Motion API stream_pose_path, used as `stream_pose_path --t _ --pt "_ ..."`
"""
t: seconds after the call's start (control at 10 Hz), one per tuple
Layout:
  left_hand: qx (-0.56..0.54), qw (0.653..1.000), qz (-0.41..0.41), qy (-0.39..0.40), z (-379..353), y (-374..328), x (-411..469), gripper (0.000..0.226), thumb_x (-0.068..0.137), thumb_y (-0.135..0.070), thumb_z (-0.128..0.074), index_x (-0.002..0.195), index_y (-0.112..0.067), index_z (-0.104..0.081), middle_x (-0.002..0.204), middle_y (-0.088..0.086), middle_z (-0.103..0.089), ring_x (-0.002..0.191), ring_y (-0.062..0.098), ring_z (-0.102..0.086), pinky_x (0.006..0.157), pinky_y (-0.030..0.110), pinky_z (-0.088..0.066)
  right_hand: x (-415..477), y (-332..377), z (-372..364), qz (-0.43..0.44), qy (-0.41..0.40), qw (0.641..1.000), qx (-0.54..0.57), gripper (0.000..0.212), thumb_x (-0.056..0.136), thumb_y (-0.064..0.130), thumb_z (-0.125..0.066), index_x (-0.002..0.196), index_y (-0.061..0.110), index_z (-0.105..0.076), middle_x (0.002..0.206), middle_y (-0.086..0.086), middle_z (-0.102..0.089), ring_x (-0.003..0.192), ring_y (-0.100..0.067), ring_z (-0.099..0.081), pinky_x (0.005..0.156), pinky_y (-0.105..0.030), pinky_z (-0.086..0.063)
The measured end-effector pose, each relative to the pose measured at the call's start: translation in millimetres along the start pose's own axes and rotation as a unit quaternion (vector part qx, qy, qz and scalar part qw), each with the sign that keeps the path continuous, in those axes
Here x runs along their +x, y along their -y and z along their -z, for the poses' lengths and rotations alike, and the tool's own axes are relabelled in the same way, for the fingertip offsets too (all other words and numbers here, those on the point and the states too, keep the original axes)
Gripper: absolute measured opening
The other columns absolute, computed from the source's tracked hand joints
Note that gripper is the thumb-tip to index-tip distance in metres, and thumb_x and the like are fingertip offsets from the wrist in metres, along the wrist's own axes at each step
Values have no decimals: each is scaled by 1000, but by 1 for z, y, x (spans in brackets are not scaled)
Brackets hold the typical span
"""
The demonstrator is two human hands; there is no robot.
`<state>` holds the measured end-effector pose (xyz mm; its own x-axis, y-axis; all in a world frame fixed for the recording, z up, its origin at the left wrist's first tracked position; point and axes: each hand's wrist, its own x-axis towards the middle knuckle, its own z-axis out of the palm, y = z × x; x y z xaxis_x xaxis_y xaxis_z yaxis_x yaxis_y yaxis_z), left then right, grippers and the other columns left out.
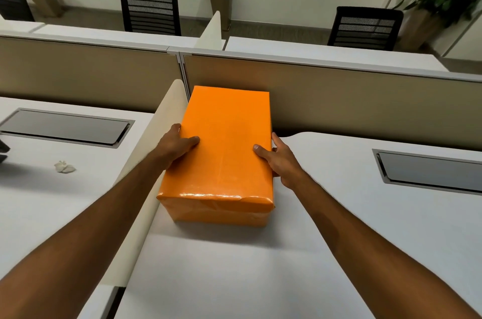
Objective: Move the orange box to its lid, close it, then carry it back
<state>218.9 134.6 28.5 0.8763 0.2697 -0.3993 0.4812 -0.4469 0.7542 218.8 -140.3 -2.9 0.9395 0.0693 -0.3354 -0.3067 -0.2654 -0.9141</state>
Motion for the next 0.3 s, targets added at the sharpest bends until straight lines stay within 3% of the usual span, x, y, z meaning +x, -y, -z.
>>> stream_pose_path --t 0.1,0.3 --pt "85 994 -44 -45 -6 -7 -15 80 89 -42 -64 152 -17 -22 152 19 -35 130 42 -44 99 52 -43 -8 6 7 1 -9 999 -32 84 89 46 -65 155 29 -17 154 -9 -40 133 -36 -47 97 -54 -46" --pt "154 972 -160 -82 -20 -25 -58 78 90 -36 -65 152 -12 -24 156 20 -30 138 40 -36 107 53 -36 -33 17 24 42 -38 995 -81 77 90 44 -64 154 23 -26 155 -12 -39 138 -35 -41 106 -54 -42"
